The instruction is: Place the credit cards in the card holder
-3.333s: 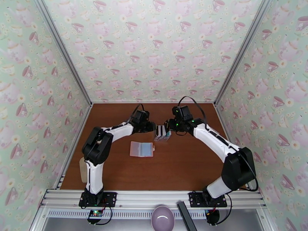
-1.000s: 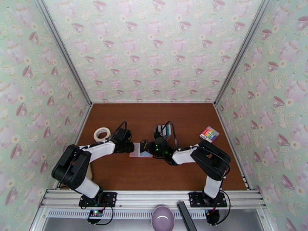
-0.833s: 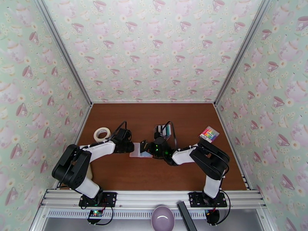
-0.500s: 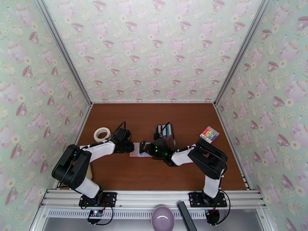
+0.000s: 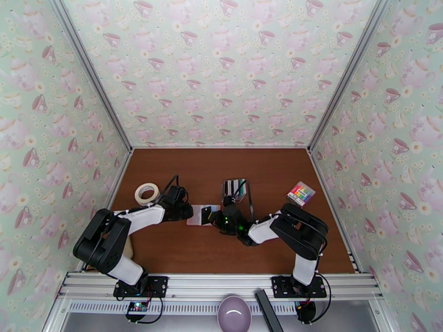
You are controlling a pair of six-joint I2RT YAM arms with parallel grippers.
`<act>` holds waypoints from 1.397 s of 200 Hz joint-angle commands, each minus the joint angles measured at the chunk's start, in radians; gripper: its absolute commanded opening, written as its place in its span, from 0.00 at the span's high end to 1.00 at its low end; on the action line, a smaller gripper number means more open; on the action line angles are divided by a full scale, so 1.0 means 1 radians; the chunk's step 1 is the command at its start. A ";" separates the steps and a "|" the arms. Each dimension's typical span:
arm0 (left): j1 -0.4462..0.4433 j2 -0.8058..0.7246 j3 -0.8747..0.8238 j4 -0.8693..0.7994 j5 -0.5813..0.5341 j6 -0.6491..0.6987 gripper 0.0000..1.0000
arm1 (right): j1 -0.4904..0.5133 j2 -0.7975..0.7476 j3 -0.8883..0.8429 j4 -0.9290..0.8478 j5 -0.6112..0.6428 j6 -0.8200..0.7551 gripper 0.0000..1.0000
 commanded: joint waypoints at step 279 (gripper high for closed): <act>-0.085 0.115 -0.105 0.036 -0.045 -0.099 0.81 | 0.036 0.154 0.044 0.128 -0.047 0.112 0.95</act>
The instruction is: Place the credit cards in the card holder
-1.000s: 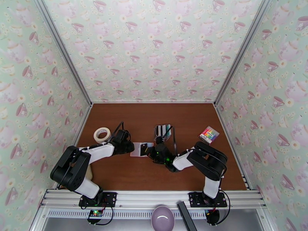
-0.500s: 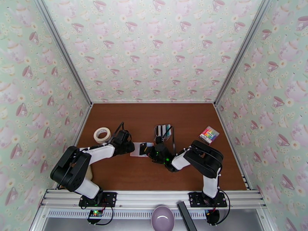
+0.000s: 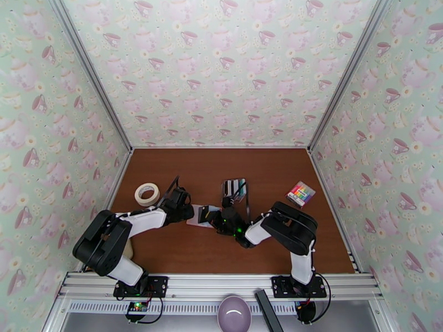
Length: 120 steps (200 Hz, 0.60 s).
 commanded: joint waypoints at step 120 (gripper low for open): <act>-0.047 0.111 -0.086 -0.011 0.071 -0.084 0.83 | 0.029 -0.082 0.267 -0.838 0.046 -0.229 0.68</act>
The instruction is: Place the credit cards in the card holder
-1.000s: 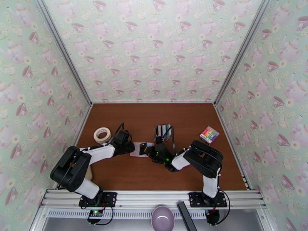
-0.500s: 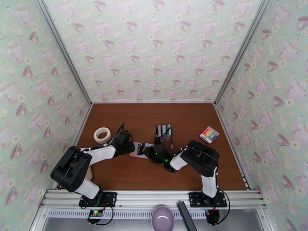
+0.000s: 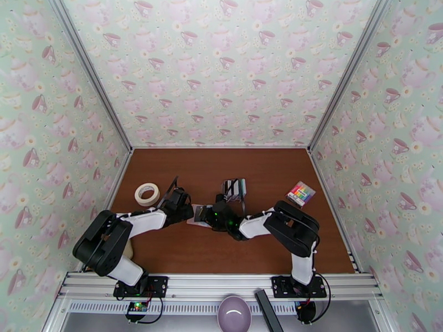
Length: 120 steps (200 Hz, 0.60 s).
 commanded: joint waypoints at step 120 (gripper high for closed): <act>-0.094 0.025 -0.184 0.068 0.128 -0.199 0.83 | 0.010 0.028 0.312 -0.692 0.077 -0.331 0.69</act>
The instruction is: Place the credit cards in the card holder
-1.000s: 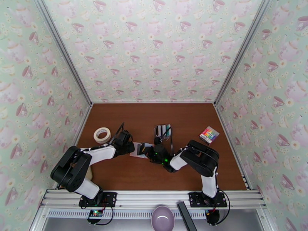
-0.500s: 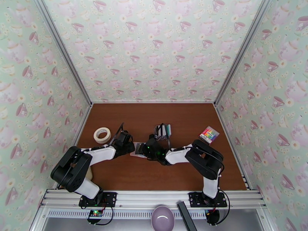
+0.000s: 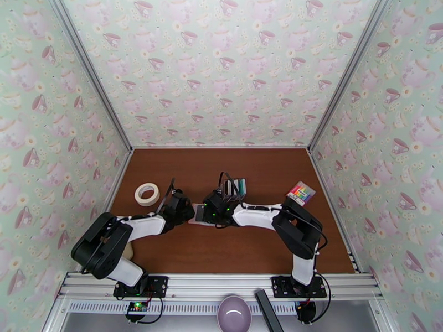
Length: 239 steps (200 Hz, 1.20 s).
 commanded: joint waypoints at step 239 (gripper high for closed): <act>-0.109 0.013 -0.146 -0.057 0.159 -0.129 0.83 | -0.005 0.062 0.116 -0.124 0.046 -0.041 0.62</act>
